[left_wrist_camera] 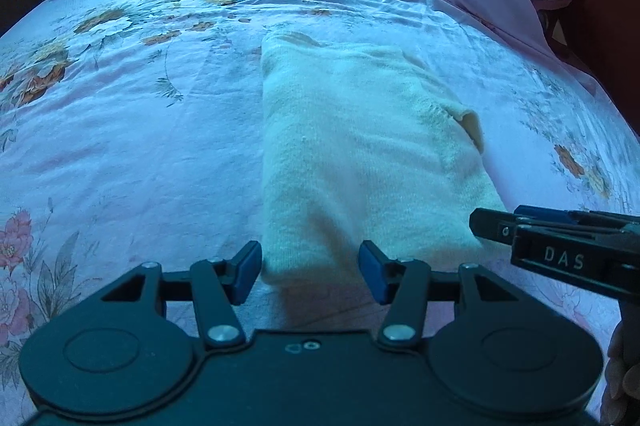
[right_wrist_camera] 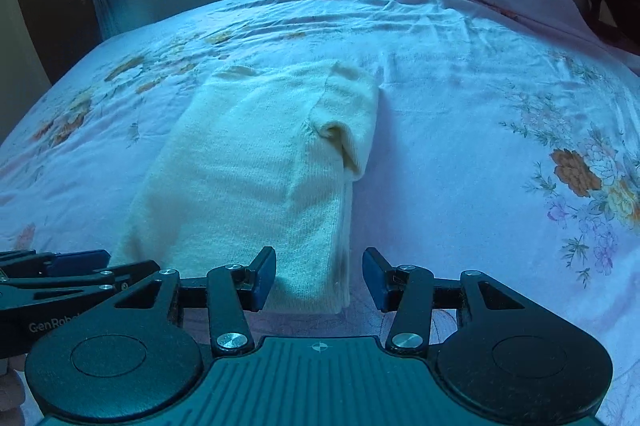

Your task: Fold small clothes

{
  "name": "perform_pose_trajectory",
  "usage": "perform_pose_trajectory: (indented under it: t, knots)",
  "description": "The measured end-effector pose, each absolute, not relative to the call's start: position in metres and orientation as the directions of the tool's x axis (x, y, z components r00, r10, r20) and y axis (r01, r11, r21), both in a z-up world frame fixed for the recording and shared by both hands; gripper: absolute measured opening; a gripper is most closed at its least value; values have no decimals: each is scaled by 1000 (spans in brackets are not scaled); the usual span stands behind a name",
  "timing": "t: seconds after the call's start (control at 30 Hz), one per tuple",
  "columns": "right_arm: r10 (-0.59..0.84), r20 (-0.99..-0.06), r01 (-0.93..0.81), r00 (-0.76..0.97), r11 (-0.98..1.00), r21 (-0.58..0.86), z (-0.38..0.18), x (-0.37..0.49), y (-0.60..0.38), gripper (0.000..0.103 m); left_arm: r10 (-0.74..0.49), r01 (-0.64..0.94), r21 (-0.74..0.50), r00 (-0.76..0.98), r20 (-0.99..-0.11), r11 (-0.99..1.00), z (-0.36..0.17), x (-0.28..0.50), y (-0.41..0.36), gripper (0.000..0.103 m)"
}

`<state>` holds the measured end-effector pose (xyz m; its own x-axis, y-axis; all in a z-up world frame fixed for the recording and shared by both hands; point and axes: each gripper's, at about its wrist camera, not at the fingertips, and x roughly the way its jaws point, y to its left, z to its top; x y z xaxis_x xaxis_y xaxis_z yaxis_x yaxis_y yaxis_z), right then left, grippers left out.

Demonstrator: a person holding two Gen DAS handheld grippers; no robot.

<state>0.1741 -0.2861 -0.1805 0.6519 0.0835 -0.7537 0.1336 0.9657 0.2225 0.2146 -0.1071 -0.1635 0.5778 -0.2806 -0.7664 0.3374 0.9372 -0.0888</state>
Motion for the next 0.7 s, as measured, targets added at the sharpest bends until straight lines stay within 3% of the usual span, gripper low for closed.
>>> perform_pose_trajectory:
  t: [0.33,0.43,0.7]
  knots:
    - [160,-742,150,652,931,333,-177,162,-303,49,-319,311,-155,593,-739,938,-147,214,-82,51]
    - [176,-735,168,655,914,369,-180,168,-311,74,-332,294,-189,579,-744,937,-148,227,-77,51]
    - [231,-718,219,656,852,475,-198,213,-340,75,-387,276,-278,536,-751,920,-162,274,-82,51]
